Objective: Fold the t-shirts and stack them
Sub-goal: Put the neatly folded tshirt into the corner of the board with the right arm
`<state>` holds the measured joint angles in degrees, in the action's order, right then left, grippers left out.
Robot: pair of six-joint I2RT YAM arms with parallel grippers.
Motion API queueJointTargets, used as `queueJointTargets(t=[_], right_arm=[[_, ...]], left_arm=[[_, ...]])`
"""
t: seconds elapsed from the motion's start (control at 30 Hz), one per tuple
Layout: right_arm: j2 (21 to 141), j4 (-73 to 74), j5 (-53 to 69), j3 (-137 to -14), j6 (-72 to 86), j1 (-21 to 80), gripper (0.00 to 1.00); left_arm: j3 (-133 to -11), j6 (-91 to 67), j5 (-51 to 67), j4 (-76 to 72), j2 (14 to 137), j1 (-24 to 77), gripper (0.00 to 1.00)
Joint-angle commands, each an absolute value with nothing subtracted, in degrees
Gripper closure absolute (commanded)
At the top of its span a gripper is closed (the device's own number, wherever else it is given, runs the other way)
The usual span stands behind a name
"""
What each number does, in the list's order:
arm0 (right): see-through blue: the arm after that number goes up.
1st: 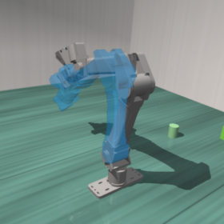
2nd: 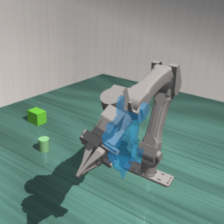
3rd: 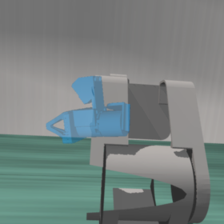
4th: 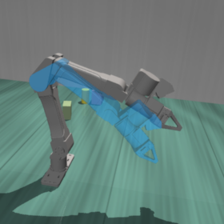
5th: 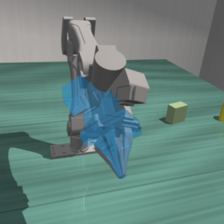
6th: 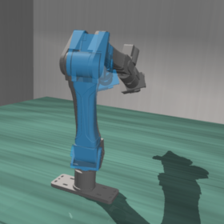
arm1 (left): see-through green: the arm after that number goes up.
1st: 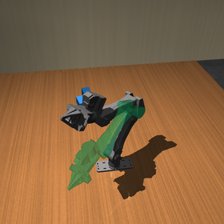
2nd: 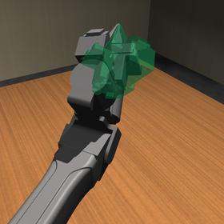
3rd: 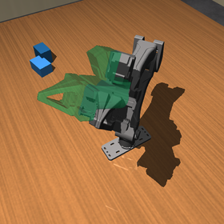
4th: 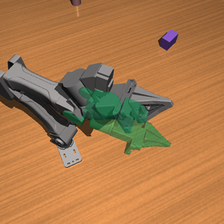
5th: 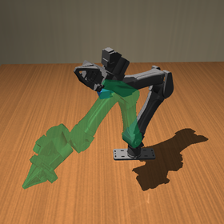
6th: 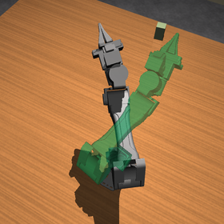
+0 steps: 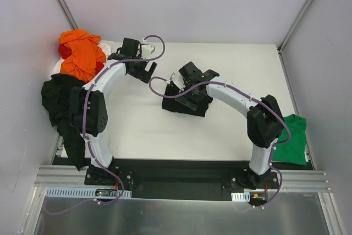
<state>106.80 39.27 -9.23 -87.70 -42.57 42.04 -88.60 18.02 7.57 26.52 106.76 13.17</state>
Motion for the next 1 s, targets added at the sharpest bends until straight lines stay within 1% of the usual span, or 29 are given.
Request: queueJointTargets(t=[0.0,0.07,0.1,0.2,0.3,0.47,0.6,0.67,0.77,0.97], right_arm=[[104.1,38.8,-11.9,-87.1,-41.0,41.1,0.04],[103.4,39.4,-11.5,-86.5,-38.6,38.9,0.03],[102.8,39.7,-9.5,-86.1,-37.6,37.7,0.04],[100.2,41.0,-5.1,-83.9,-35.3,32.9,0.03],[97.4,41.4,-4.0,-81.0,-35.3,29.8,0.03],[93.8,43.5,-0.5,-78.8,-34.3,26.3,0.03],[94.3,46.1,11.7,-79.2,-31.5,21.9,0.03],[95.2,47.2,14.7,-79.2,-30.4,20.6,0.03],[97.4,47.7,20.6,-79.2,-29.2,18.8,0.04],[104.0,49.1,36.9,-82.0,-27.1,11.9,0.04]], left_arm=[[-89.4,17.1,13.8,28.7,102.4,13.8,0.01],[-88.9,17.0,16.7,29.2,101.6,14.1,0.01],[-88.3,17.0,19.2,29.4,101.3,14.2,0.01],[-87.2,17.2,21.0,29.5,100.8,16.2,0.01],[-86.9,17.6,20.6,29.5,100.6,18.7,0.01],[-87.1,19.3,15.2,29.5,100.1,23.5,0.01],[-87.3,21.3,11.1,29.4,100.5,26.7,0.01],[-88.0,21.8,9.3,29.4,101.2,27.3,0.01],[-89.3,23.1,6.3,29.5,102.6,28.3,0.01],[-92.5,26.2,0.9,29.5,106.1,30.1,0.01]])
